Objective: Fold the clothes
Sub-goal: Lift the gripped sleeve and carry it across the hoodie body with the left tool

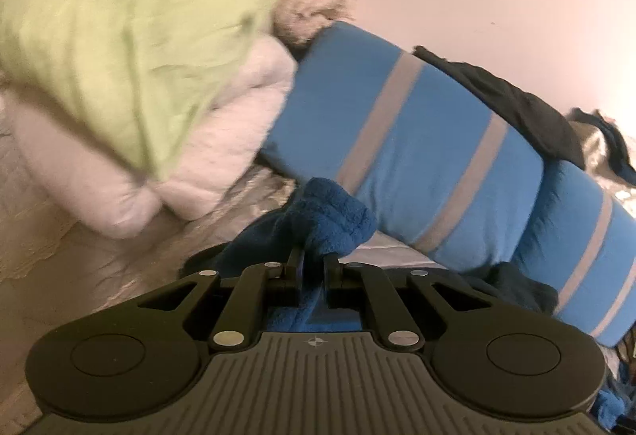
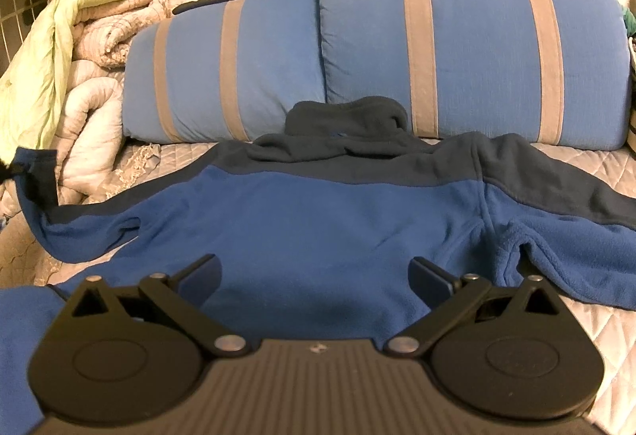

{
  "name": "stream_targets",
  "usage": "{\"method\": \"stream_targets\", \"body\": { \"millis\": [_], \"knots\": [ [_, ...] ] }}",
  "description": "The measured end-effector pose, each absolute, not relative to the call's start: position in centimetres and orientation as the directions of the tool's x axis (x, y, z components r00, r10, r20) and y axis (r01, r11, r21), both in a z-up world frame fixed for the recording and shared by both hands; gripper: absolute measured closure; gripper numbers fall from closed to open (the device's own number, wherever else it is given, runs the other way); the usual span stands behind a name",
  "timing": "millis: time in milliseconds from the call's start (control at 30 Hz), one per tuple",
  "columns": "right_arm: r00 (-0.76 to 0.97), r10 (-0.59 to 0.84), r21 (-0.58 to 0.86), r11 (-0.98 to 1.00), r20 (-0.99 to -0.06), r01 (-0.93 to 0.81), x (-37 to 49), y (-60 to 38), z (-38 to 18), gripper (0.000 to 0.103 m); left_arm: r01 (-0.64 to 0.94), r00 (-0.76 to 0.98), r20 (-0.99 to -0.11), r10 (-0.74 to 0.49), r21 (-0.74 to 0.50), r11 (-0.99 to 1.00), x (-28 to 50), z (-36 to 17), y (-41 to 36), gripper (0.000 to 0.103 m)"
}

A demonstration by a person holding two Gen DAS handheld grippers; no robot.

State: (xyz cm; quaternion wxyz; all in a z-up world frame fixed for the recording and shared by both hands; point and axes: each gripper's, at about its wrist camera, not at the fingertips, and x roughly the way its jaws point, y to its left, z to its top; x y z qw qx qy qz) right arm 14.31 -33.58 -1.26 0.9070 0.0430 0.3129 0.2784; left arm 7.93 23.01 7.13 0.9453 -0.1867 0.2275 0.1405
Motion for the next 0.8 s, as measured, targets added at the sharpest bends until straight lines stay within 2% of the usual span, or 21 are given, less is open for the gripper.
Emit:
{"method": "stream_targets", "body": {
  "millis": [467,800],
  "knots": [
    [0.645,0.541,0.289,0.839,-0.541,-0.462,14.7,-34.2,-1.4,0.000,-0.213,0.875,-0.476,0.092,-0.206,0.955,11.5,9.4,16.7,0.095],
    [0.635,0.545,0.304,0.837,-0.548,-0.455,14.8,-34.3,-1.5,0.000,-0.146,0.879,-0.466,0.103,-0.057,0.988,14.3,10.0,11.3,0.096]
  ]
}}
